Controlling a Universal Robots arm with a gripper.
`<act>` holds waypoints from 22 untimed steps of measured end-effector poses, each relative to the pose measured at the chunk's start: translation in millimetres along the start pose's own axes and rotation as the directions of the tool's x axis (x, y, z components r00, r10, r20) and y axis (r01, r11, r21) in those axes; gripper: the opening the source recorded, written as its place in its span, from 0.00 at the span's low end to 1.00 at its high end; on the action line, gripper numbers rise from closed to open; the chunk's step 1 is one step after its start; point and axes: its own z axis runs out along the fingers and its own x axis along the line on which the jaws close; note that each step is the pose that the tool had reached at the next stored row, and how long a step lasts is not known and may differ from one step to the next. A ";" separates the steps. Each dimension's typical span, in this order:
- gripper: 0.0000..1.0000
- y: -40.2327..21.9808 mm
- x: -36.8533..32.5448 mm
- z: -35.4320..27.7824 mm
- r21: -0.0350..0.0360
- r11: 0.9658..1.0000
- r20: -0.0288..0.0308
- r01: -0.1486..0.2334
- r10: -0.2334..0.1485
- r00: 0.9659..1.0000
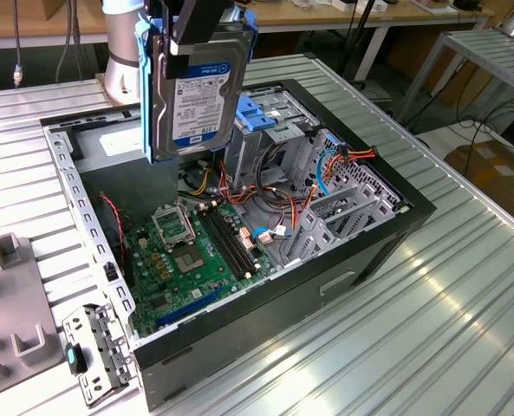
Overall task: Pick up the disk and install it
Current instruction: 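Insert the disk into the insertion slot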
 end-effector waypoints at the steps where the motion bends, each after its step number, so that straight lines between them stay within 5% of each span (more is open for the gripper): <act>1: 0.37 -0.1 1.9 0.0 0.000 1.000 0.000 0.000 0.000 1.000; 10: 0.37 -13.5 5.3 0.0 0.000 1.000 0.000 0.000 0.000 1.000; 22: 0.37 -14.2 5.3 0.0 0.000 1.000 0.000 0.000 0.000 1.000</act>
